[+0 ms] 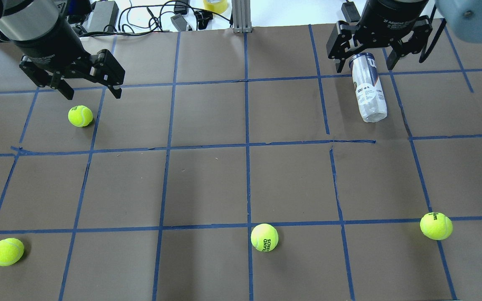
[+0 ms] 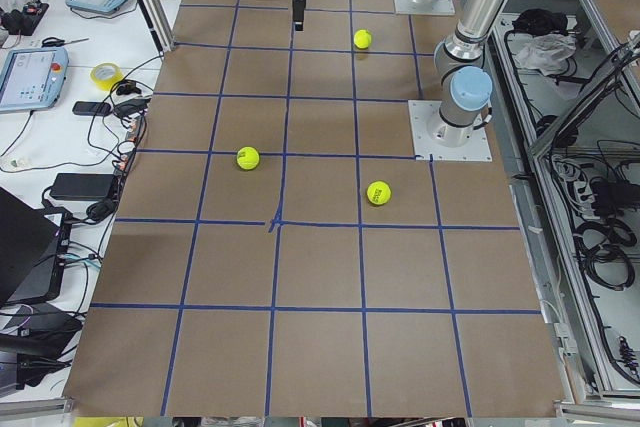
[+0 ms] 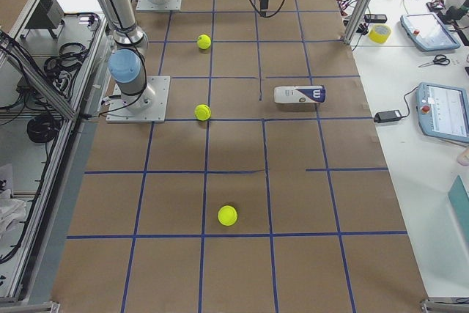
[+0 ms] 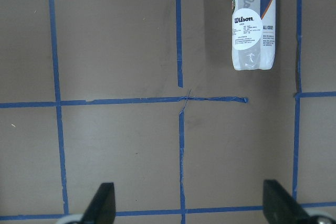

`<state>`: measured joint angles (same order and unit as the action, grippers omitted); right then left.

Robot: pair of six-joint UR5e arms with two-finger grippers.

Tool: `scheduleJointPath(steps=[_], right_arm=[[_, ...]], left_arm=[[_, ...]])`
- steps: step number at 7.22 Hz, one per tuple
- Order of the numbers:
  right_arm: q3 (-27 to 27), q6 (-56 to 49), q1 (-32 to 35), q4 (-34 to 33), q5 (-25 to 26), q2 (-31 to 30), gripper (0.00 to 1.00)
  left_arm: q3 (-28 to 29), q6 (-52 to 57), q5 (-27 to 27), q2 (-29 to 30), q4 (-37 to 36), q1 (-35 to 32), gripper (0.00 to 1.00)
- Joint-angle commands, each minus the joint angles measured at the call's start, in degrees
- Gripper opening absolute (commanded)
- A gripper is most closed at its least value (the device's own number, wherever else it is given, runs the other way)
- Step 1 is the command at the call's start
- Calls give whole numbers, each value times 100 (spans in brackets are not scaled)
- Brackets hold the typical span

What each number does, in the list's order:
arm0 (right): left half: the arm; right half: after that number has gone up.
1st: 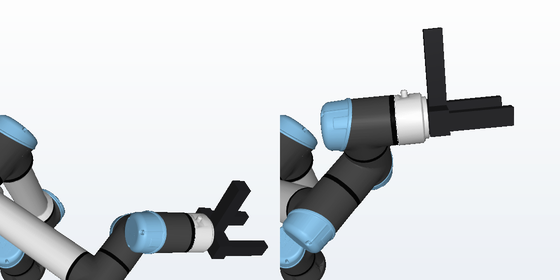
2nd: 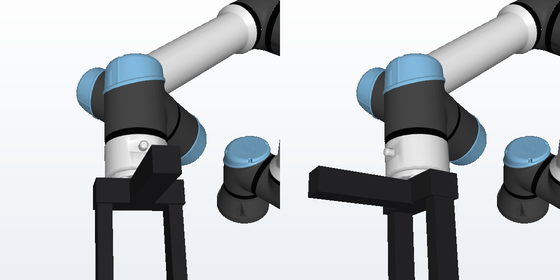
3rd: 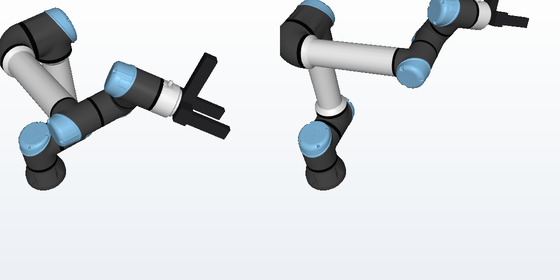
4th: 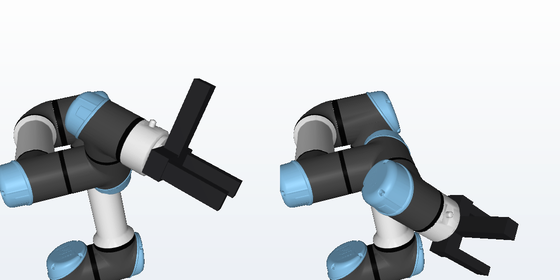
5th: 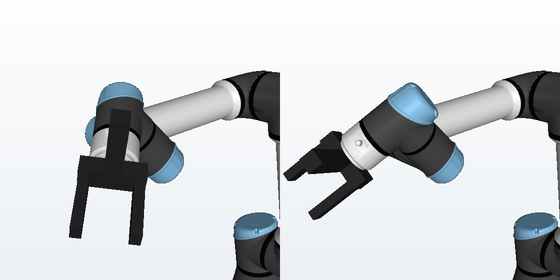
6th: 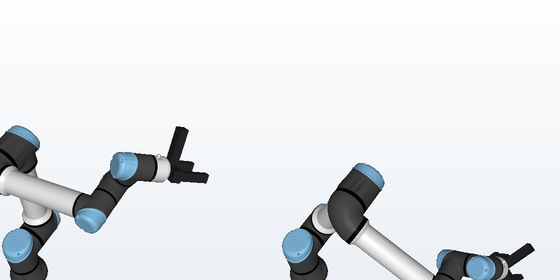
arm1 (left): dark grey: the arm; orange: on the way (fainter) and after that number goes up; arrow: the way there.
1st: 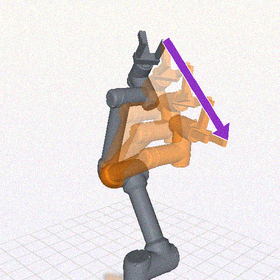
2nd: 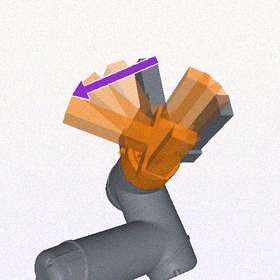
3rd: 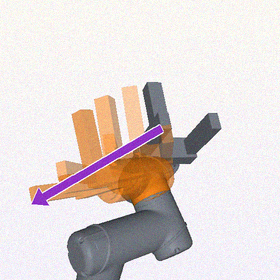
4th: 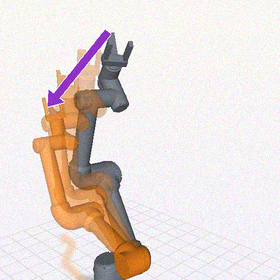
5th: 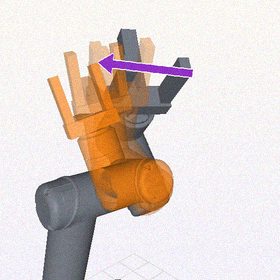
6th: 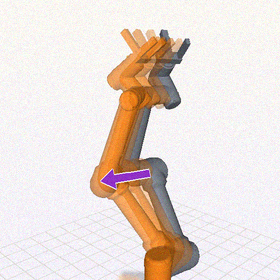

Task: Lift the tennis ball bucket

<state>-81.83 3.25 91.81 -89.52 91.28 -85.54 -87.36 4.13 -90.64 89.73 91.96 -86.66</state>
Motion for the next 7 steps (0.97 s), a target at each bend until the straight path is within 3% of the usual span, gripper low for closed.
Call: scheduleJointPath(steps=[1, 4, 7], right_arm=[[36, -43, -224, -144, -40, 98, 100], [-52, -174, -383, -417, 4, 431, 100], [-26, -928, -1119, -1423, -5, 1457, 100]], left_arm=[[0, -9, 2, 9, -29, 0, 100], [0, -9, 2, 62, -46, 0, 100], [-123, 61, -33, 1, -73, -9, 100]])
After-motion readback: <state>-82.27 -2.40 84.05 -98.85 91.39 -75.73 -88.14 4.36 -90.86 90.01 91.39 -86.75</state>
